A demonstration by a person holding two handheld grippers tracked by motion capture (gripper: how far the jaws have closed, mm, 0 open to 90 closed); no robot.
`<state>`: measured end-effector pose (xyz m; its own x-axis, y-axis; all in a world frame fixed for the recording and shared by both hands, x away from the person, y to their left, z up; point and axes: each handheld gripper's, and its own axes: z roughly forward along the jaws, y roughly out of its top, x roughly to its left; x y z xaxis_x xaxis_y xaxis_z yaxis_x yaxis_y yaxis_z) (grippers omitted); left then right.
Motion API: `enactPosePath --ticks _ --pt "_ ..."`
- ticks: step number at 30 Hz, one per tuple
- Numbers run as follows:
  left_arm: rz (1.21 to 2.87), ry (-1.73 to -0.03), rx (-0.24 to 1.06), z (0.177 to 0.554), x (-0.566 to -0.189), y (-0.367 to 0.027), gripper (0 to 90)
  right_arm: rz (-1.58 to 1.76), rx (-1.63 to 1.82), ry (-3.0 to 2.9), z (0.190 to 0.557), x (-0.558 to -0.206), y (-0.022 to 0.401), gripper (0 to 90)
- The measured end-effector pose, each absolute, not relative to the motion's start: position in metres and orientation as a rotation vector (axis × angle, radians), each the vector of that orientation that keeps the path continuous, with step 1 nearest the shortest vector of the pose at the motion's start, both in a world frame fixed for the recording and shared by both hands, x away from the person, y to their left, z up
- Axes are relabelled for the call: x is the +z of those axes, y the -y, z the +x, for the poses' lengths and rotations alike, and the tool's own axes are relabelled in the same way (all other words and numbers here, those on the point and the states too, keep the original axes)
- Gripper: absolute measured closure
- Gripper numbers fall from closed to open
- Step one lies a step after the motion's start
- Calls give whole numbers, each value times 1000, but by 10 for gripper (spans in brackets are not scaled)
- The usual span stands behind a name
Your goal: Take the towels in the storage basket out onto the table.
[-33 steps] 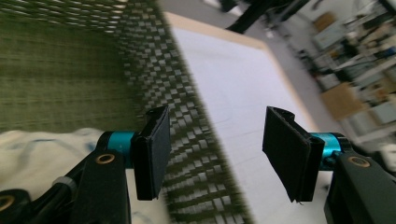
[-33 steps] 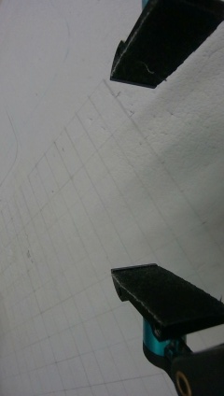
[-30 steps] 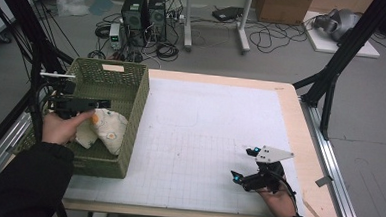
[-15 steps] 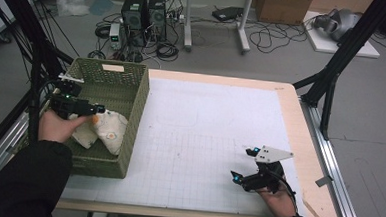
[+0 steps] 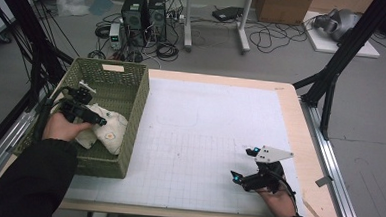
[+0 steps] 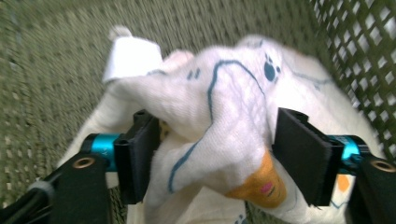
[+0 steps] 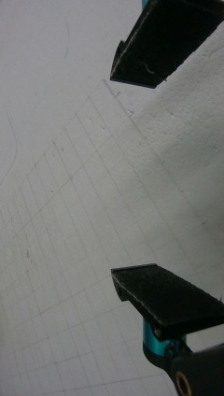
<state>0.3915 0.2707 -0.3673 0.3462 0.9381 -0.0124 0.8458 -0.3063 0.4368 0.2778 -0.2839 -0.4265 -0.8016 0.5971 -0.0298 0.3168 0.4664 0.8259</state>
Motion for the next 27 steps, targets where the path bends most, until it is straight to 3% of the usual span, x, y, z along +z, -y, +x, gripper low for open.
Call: enactPosePath --ticks 18,27 --pt "2370 -1586 292 395 -383 -268 398 782 1253 -2403 278 -426 285 54" --pt "2444 -1574 243 396 -392 -264 503 782 1255 -2400 278 -426 285 54"
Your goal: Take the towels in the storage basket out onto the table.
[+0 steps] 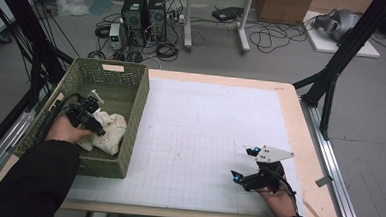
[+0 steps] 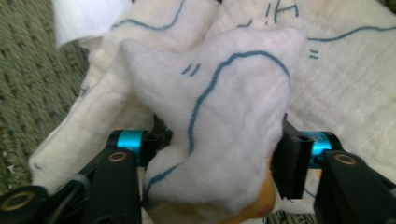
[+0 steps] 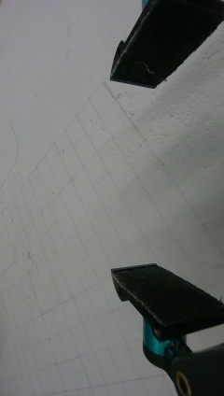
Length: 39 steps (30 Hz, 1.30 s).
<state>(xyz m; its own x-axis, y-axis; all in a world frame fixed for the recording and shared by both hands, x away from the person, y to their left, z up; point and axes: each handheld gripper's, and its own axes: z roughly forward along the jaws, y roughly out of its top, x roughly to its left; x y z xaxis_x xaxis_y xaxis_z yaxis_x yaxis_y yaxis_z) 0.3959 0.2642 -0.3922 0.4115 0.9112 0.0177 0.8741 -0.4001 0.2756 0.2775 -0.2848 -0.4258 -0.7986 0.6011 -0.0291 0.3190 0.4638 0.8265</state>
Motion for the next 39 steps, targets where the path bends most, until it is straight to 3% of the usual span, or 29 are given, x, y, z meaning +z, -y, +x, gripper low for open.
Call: enactPosePath --ticks 14,26,39 --pt "2468 -1565 184 395 -391 -264 774 782 1258 -2393 277 -425 286 54" --pt "2273 -1519 192 385 -363 -273 793 787 1267 -2382 277 -424 287 53" --pt "1934 -1518 63 367 -350 -313 793 784 1272 -2374 277 -423 288 54"
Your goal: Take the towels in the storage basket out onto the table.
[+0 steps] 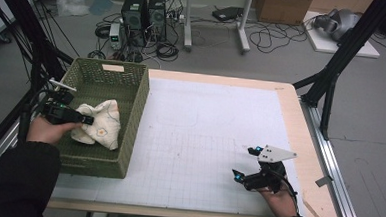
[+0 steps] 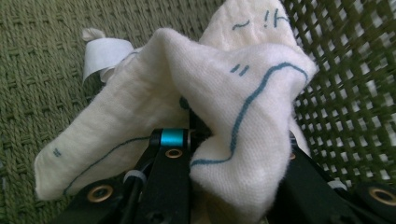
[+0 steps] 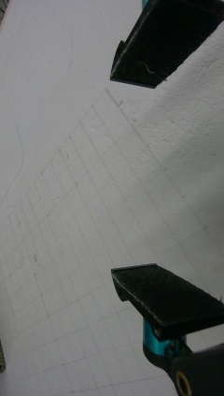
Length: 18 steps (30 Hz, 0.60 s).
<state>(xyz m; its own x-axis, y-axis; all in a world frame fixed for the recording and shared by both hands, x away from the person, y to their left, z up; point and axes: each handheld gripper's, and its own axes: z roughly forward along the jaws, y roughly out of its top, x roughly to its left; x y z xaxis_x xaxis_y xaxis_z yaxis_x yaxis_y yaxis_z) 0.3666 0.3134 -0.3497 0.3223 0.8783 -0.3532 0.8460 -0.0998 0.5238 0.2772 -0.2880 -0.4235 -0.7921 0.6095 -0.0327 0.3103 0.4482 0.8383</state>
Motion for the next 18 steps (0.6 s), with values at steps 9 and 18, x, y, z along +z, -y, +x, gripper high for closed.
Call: enactPosePath --ticks 9,18 --pt "1777 -1471 -50 365 -344 -324 793 795 1280 -2369 277 -423 288 54" --pt "1671 -1433 -131 363 -341 -331 793 788 1287 -2362 277 -422 290 53"
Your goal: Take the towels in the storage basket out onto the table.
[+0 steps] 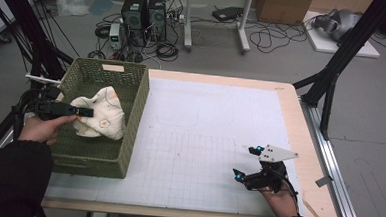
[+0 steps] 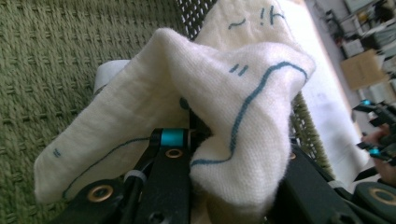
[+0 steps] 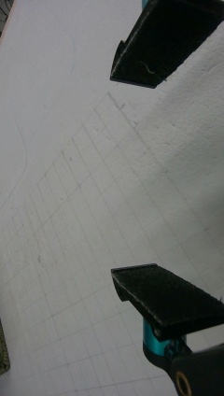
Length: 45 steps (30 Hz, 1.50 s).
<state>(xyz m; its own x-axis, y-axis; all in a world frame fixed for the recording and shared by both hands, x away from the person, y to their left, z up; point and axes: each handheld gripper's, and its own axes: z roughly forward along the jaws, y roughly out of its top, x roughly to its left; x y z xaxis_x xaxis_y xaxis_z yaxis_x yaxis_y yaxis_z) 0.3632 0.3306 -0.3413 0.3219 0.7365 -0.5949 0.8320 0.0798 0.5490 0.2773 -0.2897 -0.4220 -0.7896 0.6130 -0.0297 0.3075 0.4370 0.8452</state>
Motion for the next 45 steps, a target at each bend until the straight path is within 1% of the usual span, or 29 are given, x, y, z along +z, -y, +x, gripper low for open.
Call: enactPosePath --ticks 10,15,21,27,37,45 --pt "1462 -1327 -273 363 -333 -336 796 792 1285 -2359 277 -421 289 53" --pt "1424 -1267 -321 363 -326 -329 801 791 1290 -2353 277 -421 289 53" --pt "1380 -1214 -346 364 -319 -316 804 784 1288 -2352 278 -421 289 53" --pt "1385 -1176 -358 367 -309 -287 805 780 1287 -2357 277 -421 287 54" --pt "1412 -1152 -365 373 -307 -225 806 774 1303 -2345 278 -419 287 54" --pt "1418 -1180 -336 379 -309 -181 807 766 1314 -2342 278 -418 287 54"
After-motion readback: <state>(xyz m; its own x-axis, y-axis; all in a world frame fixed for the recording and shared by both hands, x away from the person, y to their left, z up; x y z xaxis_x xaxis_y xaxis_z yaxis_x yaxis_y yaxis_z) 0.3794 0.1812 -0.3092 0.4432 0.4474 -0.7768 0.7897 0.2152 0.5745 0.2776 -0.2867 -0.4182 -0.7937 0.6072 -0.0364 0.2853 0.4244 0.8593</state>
